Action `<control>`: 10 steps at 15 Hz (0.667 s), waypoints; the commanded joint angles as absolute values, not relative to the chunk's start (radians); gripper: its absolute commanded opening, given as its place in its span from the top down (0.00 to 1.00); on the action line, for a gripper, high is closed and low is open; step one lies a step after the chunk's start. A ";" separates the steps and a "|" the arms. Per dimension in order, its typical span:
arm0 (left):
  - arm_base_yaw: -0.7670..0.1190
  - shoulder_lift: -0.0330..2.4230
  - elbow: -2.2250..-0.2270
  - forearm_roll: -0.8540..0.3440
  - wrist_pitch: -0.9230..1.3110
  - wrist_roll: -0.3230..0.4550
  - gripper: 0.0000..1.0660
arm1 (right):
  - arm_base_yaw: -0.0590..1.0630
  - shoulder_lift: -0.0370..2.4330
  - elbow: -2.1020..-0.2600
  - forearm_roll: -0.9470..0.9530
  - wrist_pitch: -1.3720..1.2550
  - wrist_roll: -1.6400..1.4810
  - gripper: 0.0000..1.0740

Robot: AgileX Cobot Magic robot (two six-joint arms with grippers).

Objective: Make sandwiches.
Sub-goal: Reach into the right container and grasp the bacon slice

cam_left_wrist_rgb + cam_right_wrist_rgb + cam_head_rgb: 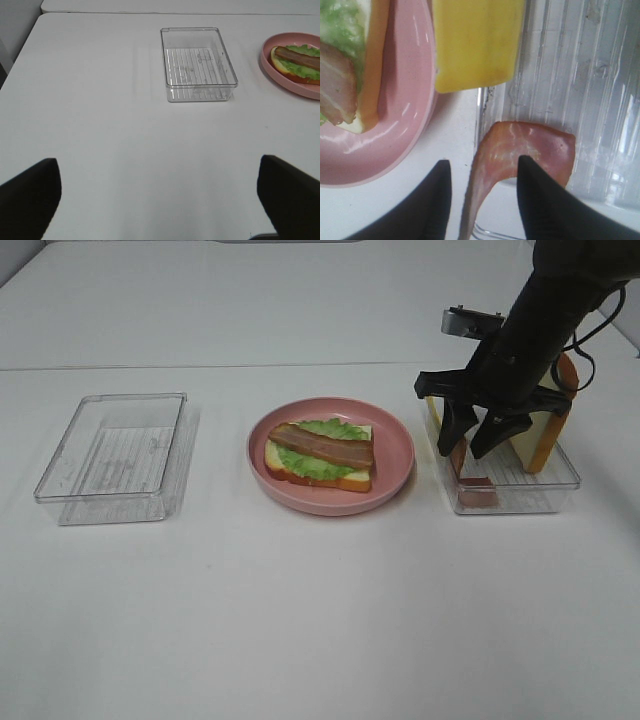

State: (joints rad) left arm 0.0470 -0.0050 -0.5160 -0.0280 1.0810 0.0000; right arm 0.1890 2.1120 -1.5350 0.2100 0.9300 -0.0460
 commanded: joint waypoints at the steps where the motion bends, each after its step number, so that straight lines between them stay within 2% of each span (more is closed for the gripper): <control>1: 0.049 -0.022 -0.516 -0.036 1.070 -0.008 0.06 | 0.189 2.117 -1.539 0.211 0.946 -0.055 0.67; 6: 0.049 -0.022 -0.516 -0.036 1.070 -0.008 0.06 | 0.189 2.117 -1.539 0.228 0.962 -0.044 0.67; 7: 0.049 -0.022 -0.516 -0.036 1.070 -0.008 0.06 | 0.189 2.117 -1.539 0.230 0.960 -0.040 0.70; 8: 0.049 -0.022 -0.516 -0.036 1.070 -0.008 0.06 | 0.189 2.117 -1.539 0.230 0.960 -0.040 0.86; 10: 0.049 -0.022 -0.516 -0.036 1.070 -0.008 0.06 | 0.189 2.117 -1.539 0.231 0.964 -0.040 1.00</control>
State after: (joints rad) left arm 0.0470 -0.0050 -0.5160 -0.0280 1.0810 0.0000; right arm 0.1890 2.1120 -1.5350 0.2270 0.9530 -0.0430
